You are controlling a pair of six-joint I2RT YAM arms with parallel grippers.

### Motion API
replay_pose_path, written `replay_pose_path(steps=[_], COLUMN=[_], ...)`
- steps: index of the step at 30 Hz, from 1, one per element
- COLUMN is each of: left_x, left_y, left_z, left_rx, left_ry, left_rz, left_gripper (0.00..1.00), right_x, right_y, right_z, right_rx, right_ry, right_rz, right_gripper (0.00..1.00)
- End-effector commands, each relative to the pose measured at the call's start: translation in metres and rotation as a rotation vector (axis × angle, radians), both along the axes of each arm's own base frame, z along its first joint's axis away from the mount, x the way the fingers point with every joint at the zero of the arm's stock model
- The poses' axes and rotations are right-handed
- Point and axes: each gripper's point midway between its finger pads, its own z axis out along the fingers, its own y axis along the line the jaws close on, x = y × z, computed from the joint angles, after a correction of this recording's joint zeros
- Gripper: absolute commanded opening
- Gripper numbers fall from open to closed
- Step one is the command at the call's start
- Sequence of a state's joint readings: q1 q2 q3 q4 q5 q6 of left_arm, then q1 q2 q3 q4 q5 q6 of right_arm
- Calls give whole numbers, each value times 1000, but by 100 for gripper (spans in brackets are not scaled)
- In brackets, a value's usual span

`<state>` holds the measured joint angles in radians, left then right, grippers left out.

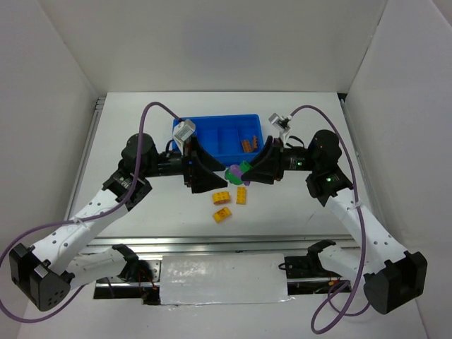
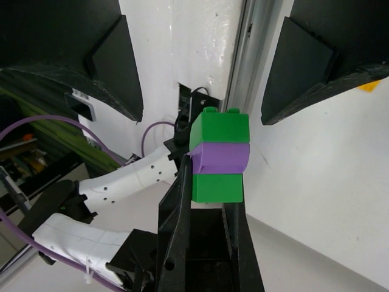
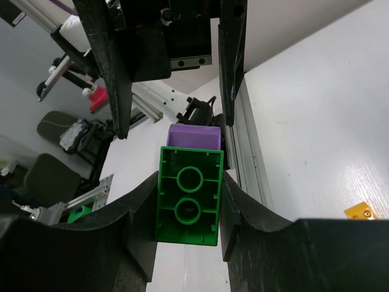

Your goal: Sort the legos into containers by color

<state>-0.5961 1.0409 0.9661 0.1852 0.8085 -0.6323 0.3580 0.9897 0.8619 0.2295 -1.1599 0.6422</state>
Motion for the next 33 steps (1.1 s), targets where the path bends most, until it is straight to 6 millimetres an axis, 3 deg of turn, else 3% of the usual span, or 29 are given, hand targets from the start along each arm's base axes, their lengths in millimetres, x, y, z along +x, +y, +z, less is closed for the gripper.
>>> replay_pose_path(steps=[1,7,14,18,21,24,27,30,31,33], left_x=[-6,-5,-3,-2,-3,-4,-7,-4,-3,-1], left_y=[-4,-6,-8,-9,-8,-6,-5,-5,-4,-4], left_z=[15,13,5,1,0,-1,-1,-5,-5,-9], left_rx=[-53,-62,-55,-48,-45,-35,-33,-23,-18,-2], left_ry=[-28,-23,-2,7,1,-8,-15,-4,-3,2], left_rz=[-69,-75,-78,-78,-85,-78,-77,-63,-54,-41], left_gripper=[89,81,67,66,53,33,29,0,0,0], right_x=[-4,9,7,2,6,12,13,12,12,12], right_y=[6,15,26,32,35,35,35,36,36,34], right_z=[10,5,8,10,8,5,9,10,8,6], right_rx=[22,16,16,28,20,9,22,34,34,29], right_ry=[-34,-38,-47,-53,-59,-65,-63,-62,-61,-68], right_rz=[43,19,38,81,55,18,10,23,24,14], right_gripper=[5,5,7,8,8,8,8,20,42,62])
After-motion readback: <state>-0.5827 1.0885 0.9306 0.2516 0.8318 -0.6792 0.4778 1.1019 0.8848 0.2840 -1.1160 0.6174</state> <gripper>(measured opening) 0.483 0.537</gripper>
